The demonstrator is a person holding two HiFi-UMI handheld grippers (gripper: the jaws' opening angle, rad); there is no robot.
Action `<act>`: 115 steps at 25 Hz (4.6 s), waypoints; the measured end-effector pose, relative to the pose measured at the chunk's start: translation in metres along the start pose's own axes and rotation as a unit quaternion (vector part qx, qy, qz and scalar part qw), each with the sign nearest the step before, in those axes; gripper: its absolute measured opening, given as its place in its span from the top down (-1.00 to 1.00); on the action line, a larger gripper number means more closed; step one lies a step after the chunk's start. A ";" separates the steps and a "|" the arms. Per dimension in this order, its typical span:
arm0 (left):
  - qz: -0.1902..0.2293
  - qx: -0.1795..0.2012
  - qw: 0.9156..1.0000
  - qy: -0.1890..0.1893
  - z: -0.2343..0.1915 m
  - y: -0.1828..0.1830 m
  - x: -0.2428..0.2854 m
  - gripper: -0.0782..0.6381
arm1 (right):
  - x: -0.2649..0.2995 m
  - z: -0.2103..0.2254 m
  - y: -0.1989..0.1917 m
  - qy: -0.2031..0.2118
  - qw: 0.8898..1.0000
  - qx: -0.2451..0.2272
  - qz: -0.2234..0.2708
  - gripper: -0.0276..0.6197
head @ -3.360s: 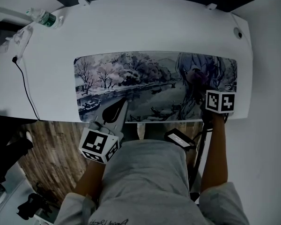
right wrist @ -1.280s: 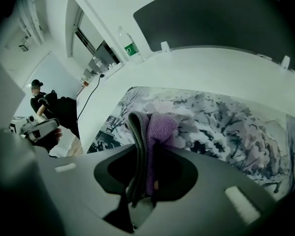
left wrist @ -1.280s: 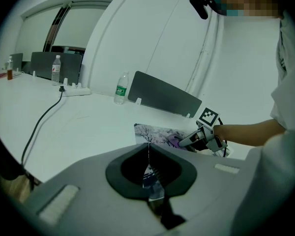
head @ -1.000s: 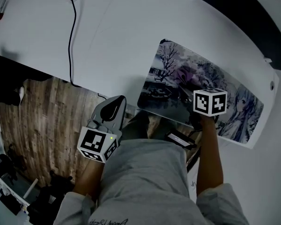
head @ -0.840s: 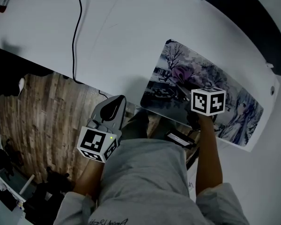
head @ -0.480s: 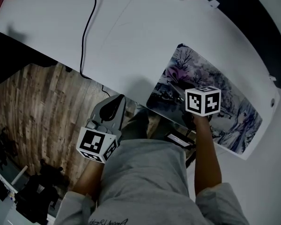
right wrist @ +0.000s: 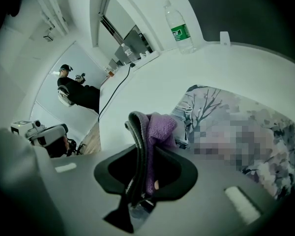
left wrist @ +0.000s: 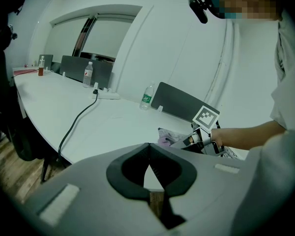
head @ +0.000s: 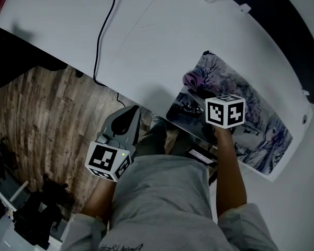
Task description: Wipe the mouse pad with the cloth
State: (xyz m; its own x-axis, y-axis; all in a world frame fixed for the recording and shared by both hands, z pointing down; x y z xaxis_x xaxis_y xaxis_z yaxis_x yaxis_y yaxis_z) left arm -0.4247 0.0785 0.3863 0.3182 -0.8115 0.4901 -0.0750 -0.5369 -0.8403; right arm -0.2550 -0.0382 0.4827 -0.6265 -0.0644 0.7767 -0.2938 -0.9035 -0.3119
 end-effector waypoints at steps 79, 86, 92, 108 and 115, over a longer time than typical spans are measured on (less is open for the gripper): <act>-0.092 0.192 0.917 -0.336 0.468 -0.015 0.179 0.74 | -0.408 0.386 -0.372 -0.225 0.899 0.352 0.133 0.63; -0.090 0.189 0.923 -0.324 0.420 -0.007 0.165 0.74 | -0.378 0.356 -0.350 -0.225 0.904 0.342 0.123 0.63; -0.086 0.181 0.928 -0.313 0.383 0.000 0.155 0.74 | -0.357 0.334 -0.332 -0.221 0.909 0.333 0.115 0.63; -0.079 0.166 0.942 -0.281 0.293 0.010 0.131 0.74 | -0.289 0.269 -0.275 -0.172 0.932 0.303 0.097 0.63; -0.075 0.157 0.948 -0.265 0.252 0.012 0.121 0.74 | -0.261 0.243 -0.252 -0.186 0.940 0.273 0.081 0.63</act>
State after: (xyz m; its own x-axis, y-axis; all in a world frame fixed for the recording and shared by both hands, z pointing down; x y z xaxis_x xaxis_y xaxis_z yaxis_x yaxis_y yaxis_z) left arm -0.1492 0.0320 0.3774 0.7400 -0.4569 0.4935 0.2673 -0.4735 -0.8392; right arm 0.1583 0.1029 0.4913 -0.3060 -0.2726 0.9122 0.2626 -0.9451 -0.1944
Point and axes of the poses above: the fingertips, and each gripper's own axes: x forward along the fingers, z to its right, y out of its top, the point moved 3 cm from there along -x, backward along the fingers, and after that the axes turned 8 degrees about x, right-handed, at the moved point
